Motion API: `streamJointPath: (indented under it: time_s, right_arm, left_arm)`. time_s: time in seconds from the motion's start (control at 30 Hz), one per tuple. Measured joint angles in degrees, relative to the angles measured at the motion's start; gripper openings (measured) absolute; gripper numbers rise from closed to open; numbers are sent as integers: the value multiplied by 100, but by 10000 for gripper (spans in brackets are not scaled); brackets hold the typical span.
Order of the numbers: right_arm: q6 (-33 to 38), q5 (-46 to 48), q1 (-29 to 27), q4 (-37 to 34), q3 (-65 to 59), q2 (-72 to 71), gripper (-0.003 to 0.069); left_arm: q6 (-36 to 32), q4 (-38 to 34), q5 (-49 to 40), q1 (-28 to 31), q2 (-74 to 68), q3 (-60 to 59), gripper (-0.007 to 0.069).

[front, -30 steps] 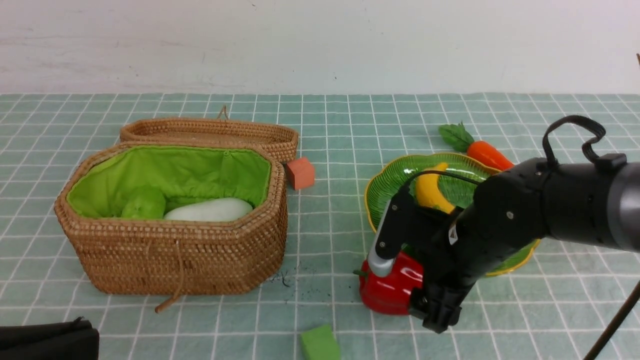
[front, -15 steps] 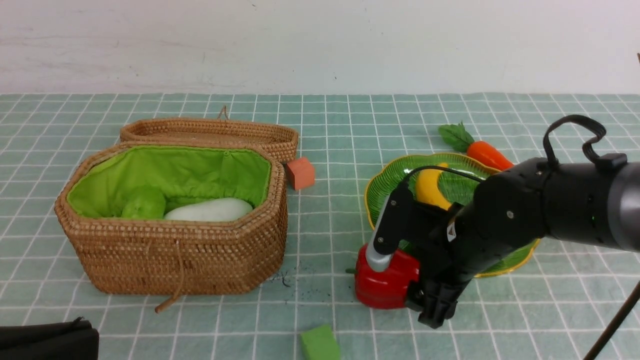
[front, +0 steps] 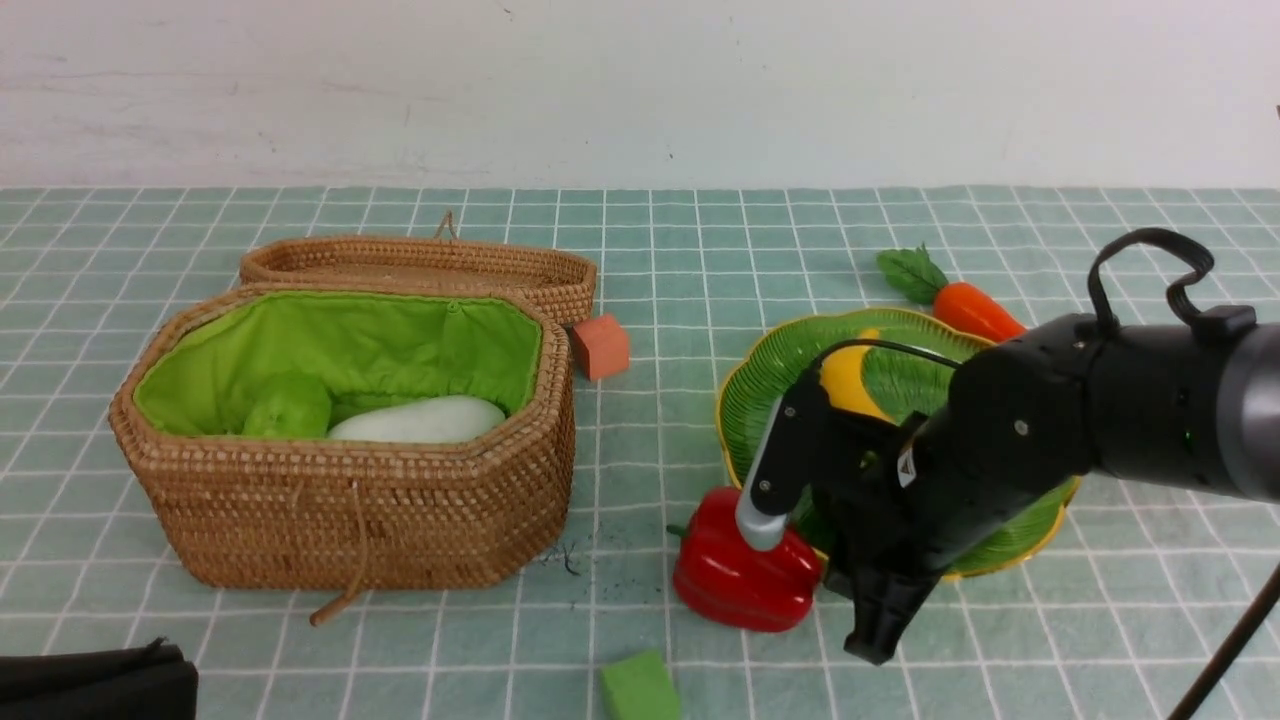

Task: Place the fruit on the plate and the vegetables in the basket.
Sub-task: Grab a mountain bell pepper with your right arm and put it into the left basket

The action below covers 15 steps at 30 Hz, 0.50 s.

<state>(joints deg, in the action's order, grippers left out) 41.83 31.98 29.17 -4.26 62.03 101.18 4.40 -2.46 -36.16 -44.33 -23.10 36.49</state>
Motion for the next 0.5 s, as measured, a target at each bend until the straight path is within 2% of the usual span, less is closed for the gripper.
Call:
streamJointPath:
  time_s: [0.1, 0.23, 0.43, 0.5]
  right_arm:
    - [0, 164, 0, 0, 6, -20, 113]
    - [-22, 222, 0, 0, 6, -77, 121]
    - [-387, -120, 0, 165, 6, -90, 184]
    - [-694, -386, 0, 426, 6, -79, 224]
  left_arm:
    - [0, 0, 0, 0, 0, 0, 9]
    - [0, 0, 0, 0, 0, 0, 8]
    - [0, 0, -5, 0, 0, 0, 8]
    - [0, 0, -9, 0, 0, 0, 8]
